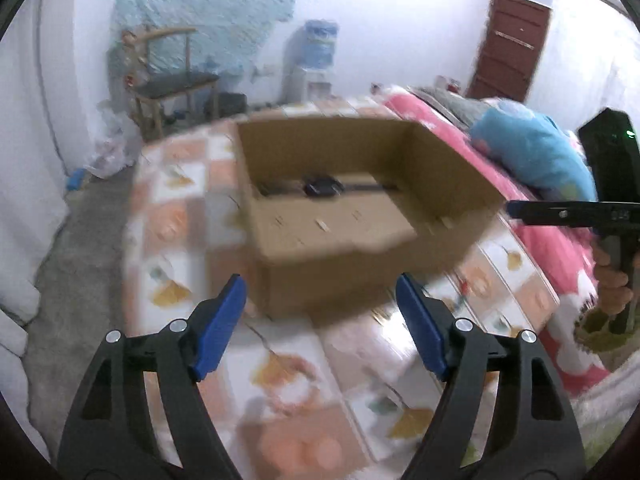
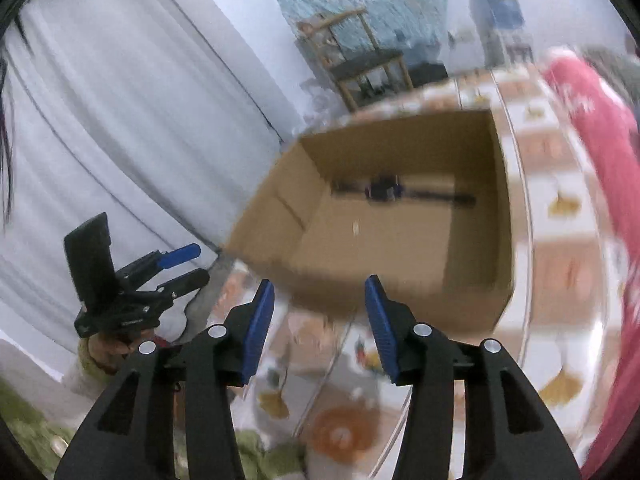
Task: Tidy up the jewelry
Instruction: 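Move both grippers back toward the gold flower charm beside the box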
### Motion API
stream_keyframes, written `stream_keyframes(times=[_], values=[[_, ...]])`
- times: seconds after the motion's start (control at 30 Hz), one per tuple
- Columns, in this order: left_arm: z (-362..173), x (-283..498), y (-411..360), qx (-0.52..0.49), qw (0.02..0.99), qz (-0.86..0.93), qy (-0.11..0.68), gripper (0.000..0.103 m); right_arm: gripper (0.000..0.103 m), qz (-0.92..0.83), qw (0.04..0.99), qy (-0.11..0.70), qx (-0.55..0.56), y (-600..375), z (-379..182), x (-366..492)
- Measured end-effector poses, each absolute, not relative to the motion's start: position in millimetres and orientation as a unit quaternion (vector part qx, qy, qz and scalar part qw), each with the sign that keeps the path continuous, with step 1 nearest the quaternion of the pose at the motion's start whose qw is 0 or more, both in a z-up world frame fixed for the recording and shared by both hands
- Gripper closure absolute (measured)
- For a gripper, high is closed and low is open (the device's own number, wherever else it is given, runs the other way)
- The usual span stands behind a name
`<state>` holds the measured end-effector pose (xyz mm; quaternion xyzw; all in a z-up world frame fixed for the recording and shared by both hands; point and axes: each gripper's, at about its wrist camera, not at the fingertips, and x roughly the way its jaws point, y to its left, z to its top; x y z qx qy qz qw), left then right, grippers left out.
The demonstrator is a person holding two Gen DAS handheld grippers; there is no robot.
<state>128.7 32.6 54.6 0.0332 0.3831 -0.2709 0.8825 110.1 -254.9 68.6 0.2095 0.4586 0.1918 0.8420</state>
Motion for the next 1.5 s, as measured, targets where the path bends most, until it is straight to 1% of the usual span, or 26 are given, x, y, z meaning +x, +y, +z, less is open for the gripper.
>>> stream_keyframes(times=[0.07,0.1,0.13,0.17,0.2,0.23,0.27,0.33,0.37,0.43,0.47,0.53,0.6,0.67,0.73,0.83,0.93,1.0,1.13,1.5], values=[[37,119,20,0.045,0.878,-0.276,0.389,0.029,0.057,0.186,0.829,0.482,0.211,-242,44,108],[26,114,11,0.06,0.873,-0.277,0.397,0.029,0.06,0.182,0.828,0.49,0.201,-236,37,108],[17,111,4,0.073,0.87,-0.275,0.402,0.029,0.066,0.18,0.826,0.5,0.189,-228,27,110],[11,108,0,0.082,0.87,-0.273,0.403,0.031,0.069,0.179,0.824,0.507,0.18,-222,20,112],[3,106,-6,0.096,0.869,-0.268,0.405,0.034,0.069,0.173,0.823,0.515,0.163,-214,10,115],[-3,105,-11,0.109,0.868,-0.263,0.407,0.037,0.072,0.172,0.824,0.519,0.145,-206,3,118],[-8,105,-15,0.122,0.868,-0.255,0.408,0.039,0.073,0.174,0.825,0.521,0.135,-200,0,119],[-15,106,-17,0.125,0.867,-0.25,0.412,0.043,0.074,0.177,0.825,0.525,0.108,-185,-9,127],[-18,109,-17,0.122,0.866,-0.248,0.416,0.047,0.077,0.175,0.826,0.528,0.091,-179,-14,131],[-23,111,-16,0.117,0.866,-0.245,0.42,0.05,0.08,0.173,0.826,0.533,0.066,-172,-20,129],[-24,112,-15,0.115,0.866,-0.244,0.421,0.055,0.082,0.17,0.825,0.536,0.056,-168,-25,132],[-26,112,-16,0.115,0.866,-0.246,0.42,0.057,0.087,0.162,0.826,0.539,0.042,-162,-30,136],[-26,110,-17,0.12,0.866,-0.251,0.415,0.061,0.09,0.156,0.829,0.537,0.023,-156,-31,139],[-27,108,-19,0.126,0.866,-0.256,0.411,0.062,0.095,0.154,0.831,0.535,0.004,-149,-34,141],[-29,108,-22,0.126,0.865,-0.264,0.408,0.064,0.098,0.151,0.83,0.537,-0.012,-144,-38,142],[-31,112,-28,0.123,0.864,-0.275,0.404,0.065,0.098,0.15,0.831,0.536,-0.029,-140,-40,139],[-34,116,-36,0.125,0.863,-0.284,0.399,0.069,0.098,0.148,0.827,0.541,-0.023,-140,-43,137],[-37,122,-42,0.128,0.862,-0.289,0.396,0.076,0.098,0.145,0.825,0.546,-0.015,-144,-45,137],[-44,131,-54,0.141,0.861,-0.293,0.391,0.086,0.098,0.14,0.822,0.553,-0.001,-150,-47,131],[-54,140,-63,0.168,0.856,-0.289,0.395,0.087,0.098,0.146,0.82,0.553,0.028,-159,-49,128]])
